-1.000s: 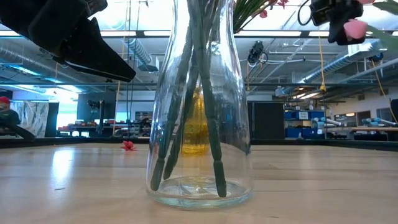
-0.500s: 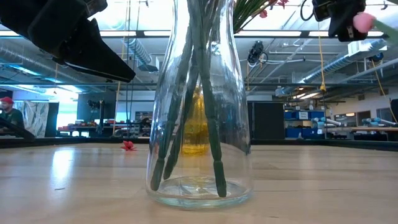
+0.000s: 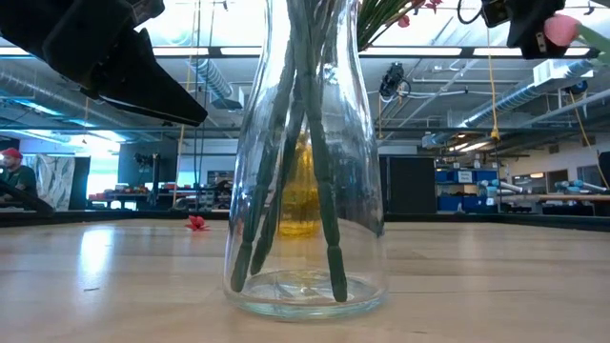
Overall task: Sort flowers into vase by color
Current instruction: Put the pink tulip into the green vase
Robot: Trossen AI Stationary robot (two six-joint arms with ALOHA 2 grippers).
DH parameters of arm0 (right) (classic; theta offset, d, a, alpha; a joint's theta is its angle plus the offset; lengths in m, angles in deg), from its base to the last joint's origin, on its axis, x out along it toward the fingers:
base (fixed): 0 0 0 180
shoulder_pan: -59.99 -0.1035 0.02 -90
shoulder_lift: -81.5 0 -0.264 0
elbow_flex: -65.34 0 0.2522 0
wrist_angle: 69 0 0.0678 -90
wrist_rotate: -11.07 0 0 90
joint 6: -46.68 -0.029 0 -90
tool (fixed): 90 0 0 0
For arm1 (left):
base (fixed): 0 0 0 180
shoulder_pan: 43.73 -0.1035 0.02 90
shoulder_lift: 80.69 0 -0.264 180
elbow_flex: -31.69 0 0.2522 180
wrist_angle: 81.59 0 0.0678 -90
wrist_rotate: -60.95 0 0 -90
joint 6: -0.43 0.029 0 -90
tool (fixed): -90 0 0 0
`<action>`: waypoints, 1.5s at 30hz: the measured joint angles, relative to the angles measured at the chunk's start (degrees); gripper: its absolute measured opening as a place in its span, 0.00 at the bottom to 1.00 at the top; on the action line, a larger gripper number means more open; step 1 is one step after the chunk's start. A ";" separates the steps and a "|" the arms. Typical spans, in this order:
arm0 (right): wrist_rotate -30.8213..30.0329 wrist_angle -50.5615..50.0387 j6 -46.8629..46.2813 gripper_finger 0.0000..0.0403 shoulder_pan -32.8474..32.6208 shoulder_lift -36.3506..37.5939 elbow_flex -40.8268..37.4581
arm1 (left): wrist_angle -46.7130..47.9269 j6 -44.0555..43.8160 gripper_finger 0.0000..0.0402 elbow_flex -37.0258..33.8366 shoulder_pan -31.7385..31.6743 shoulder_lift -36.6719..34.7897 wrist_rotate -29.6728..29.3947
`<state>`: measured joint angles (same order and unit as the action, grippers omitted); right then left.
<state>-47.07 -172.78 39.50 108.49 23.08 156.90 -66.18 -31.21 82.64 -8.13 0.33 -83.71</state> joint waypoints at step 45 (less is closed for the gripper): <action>-3.64 0.01 -18.26 0.00 -18.86 4.56 7.75 | 0.94 0.10 0.83 0.00 0.02 0.00 -0.01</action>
<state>-50.71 -172.77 21.24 89.62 27.64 164.65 -65.25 -31.11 82.64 -8.11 0.33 -83.72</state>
